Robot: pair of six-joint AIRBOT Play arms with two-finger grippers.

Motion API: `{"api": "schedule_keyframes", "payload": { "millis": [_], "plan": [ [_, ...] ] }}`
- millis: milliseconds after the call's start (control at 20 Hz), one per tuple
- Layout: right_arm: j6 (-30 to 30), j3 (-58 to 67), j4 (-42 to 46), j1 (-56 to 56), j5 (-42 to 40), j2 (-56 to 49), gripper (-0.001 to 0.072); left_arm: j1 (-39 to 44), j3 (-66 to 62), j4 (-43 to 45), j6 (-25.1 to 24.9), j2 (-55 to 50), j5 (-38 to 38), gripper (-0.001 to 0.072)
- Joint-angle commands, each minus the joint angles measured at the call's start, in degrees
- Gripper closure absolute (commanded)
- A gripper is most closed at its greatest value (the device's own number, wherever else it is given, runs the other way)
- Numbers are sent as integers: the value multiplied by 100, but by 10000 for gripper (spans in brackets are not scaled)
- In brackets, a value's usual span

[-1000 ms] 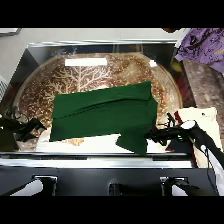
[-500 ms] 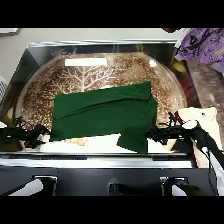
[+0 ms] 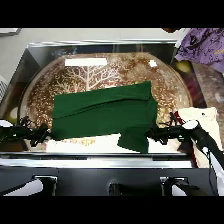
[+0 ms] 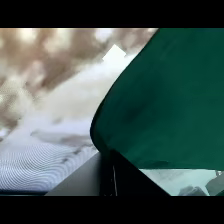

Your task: Fold the clothes and pants, and hang the long-sleeved shirts on hangers.

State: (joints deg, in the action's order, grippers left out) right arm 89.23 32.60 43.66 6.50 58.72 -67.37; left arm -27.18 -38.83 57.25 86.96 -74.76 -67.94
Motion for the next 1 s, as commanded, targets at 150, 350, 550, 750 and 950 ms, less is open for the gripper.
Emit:
{"api": "schedule_keyframes", "payload": {
  "millis": [150, 350, 550, 750, 950],
  "plan": [
    [656, 7, 492, -2, 63, 887, 682, 44, -105, 245, 101, 363, -385, 687],
    [1322, 7, 1292, -2, 1078, 2341, 682, 48, -101, 1534, 1272, 1528, -798, 687],
    [2033, 7, 1480, -2, 1735, 4068, 683, 48, -103, 1532, 1250, 2308, -791, 687],
    [1707, 168, 1554, -2, 1274, 3952, 683, 48, -105, 1368, 1143, 2293, -249, 687],
    [752, 785, 1554, -2, 577, 2396, 683, 66, -107, 885, 992, 2221, 809, 687]
  ]
}}
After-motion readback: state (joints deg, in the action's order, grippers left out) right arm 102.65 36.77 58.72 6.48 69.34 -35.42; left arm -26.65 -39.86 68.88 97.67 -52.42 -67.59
